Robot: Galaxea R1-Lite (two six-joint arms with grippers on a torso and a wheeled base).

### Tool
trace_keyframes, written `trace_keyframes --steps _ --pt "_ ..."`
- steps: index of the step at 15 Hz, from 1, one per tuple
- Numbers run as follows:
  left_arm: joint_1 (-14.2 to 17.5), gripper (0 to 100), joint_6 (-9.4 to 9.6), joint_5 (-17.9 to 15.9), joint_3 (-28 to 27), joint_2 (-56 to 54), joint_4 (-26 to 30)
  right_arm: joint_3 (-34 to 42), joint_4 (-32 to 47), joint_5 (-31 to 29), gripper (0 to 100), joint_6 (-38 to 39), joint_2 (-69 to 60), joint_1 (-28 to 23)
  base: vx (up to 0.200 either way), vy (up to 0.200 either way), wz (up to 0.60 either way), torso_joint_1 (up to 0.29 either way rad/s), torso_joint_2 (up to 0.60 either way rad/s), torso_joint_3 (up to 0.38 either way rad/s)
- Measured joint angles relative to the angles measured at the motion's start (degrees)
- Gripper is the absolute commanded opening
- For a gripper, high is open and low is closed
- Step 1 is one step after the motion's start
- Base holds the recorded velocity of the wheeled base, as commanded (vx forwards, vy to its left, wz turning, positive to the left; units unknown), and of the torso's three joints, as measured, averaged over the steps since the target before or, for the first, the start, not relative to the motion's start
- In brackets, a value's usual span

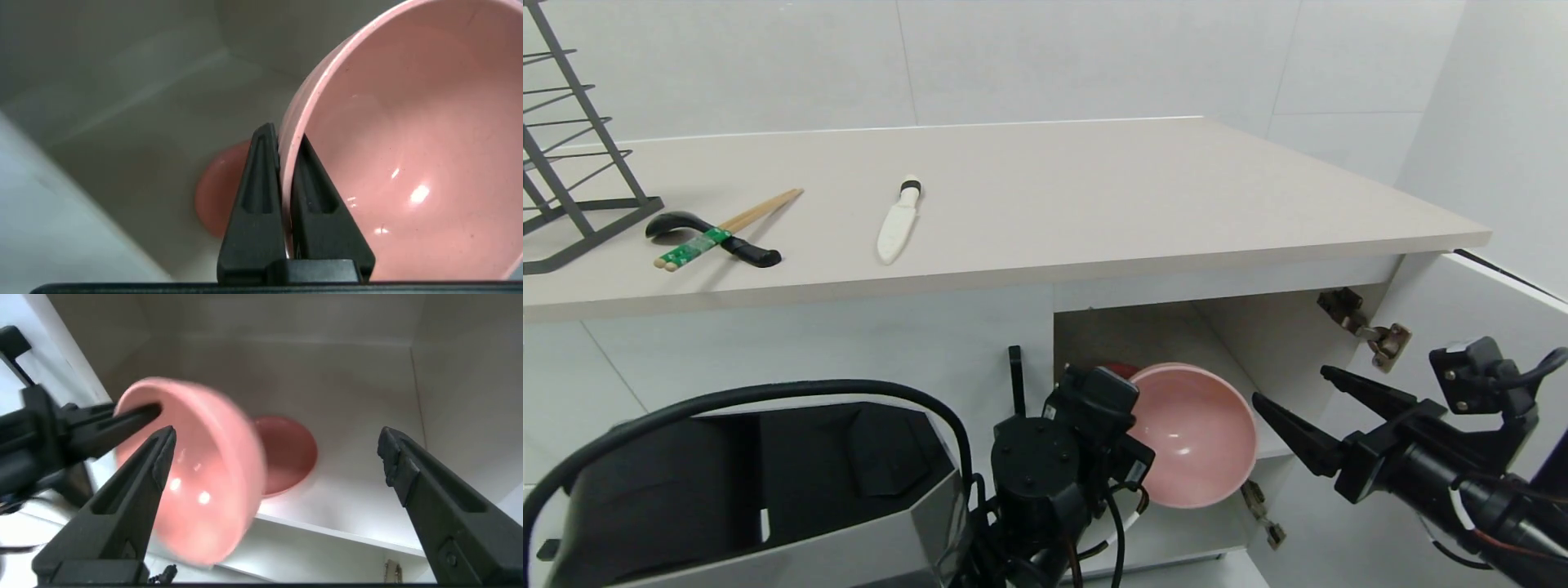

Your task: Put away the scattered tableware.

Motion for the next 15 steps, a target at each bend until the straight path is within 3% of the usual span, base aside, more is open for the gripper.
trace_keyframes --steps 2,5,9,15 --pt "0.0 0 0.55 3.5 -3.7 1.6 -0.5 0.0 0.0 0.0 100 0.0 0.2 0.0 0.000 0.000 0.00 0.000 0.00 0.000" --pt "0.1 0 0.22 4.4 -6.3 2.5 -0.8 0.0 0.0 0.0 100 0.1 1.6 -0.1 0.000 0.000 0.00 0.000 0.00 0.000" --pt "-1.1 0 -5.73 4.1 -7.1 3.0 -0.8 0.0 0.0 0.0 100 0.3 4.3 -0.5 0.000 0.000 0.00 0.000 0.00 0.000" --pt "-1.5 0 -5.51 4.3 -8.8 3.0 -0.8 -3.3 0.0 0.0 100 0.1 8.3 -4.4 0.000 0.000 0.00 0.000 0.00 0.000"
